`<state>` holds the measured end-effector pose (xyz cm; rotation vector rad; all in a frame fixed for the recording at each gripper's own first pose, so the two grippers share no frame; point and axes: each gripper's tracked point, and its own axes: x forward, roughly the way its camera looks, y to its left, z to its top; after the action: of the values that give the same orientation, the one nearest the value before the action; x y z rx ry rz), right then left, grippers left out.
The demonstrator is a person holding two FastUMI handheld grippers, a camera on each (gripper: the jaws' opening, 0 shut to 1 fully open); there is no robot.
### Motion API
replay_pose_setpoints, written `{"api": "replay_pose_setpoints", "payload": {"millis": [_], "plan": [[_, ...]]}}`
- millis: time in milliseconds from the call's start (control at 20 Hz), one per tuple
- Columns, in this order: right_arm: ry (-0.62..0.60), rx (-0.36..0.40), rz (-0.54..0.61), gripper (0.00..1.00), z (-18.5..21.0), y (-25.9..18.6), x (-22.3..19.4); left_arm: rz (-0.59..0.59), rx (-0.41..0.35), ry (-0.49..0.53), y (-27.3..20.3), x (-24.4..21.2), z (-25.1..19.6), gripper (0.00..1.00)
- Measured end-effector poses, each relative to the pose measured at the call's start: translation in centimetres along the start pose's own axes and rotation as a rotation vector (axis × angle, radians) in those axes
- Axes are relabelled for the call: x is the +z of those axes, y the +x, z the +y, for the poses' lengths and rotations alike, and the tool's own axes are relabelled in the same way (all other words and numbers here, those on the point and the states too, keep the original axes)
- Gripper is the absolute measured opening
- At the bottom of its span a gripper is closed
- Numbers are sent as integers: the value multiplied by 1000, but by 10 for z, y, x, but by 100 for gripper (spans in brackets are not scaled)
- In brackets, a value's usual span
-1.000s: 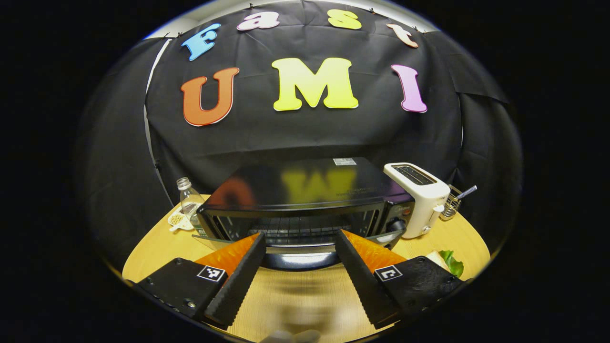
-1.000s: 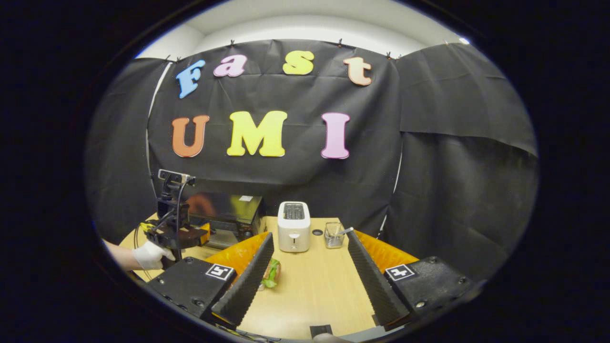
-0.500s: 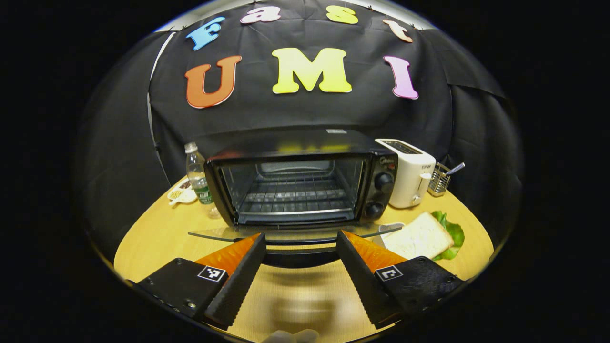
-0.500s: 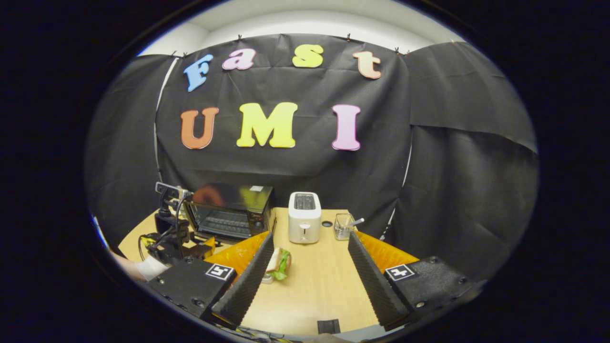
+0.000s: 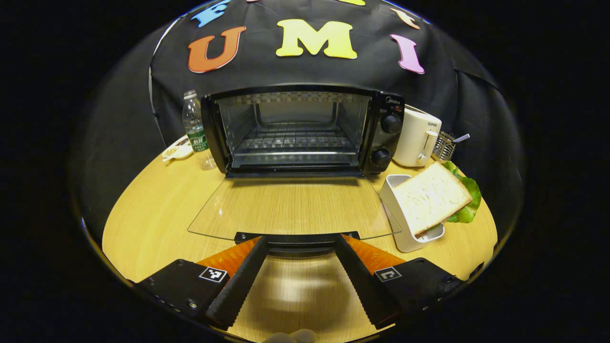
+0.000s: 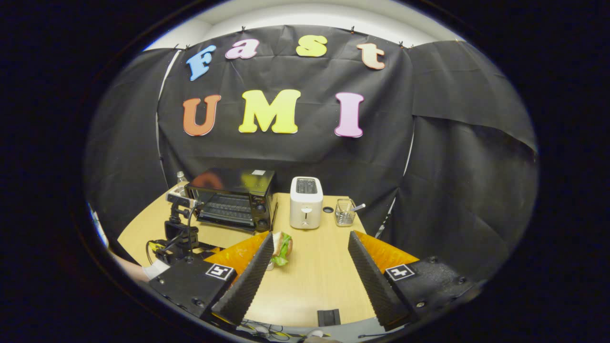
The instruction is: Open the electric oven with the left hand, put the food in, and close the electric oven.
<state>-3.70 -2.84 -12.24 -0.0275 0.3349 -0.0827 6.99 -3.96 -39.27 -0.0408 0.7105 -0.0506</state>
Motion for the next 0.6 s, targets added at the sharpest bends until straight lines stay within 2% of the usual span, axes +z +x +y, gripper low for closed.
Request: {"api": "replay_pose_setpoints", "payload": {"millis": [50,100,150,200,250,350,400,450,500,550,600], "plan": [[-4,-3,6,100,-1,-1,-2,21,2,-9,2,-5,1,96],[-7,-3,8,94,0,-3,-4,23,2,-10,2,-6,1,96],[-11,-7,13,100,0,-3,-7,16,1,1,3,-5,1,96],[-17,-9,25,94,0,-2,-11,17,1,19,2,-7,0,96],[-18,-6,34,94,1,0,-16,14,1,33,1,-8,0,96],[-14,11,59,94,6,3,-25,-23,-26,22,-3,-2,-4,96],[-19,13,62,100,6,5,-28,-36,-26,20,-10,2,-2,95],[-27,11,71,100,6,8,-33,-62,-32,28,-18,8,0,100],[-30,13,82,94,6,12,-39,-89,-34,37,-28,15,5,97],[-27,19,91,94,8,15,-45,-126,-35,45,-40,24,10,97],[-20,30,95,100,11,19,-49,-160,-38,54,-52,34,16,97]]}}
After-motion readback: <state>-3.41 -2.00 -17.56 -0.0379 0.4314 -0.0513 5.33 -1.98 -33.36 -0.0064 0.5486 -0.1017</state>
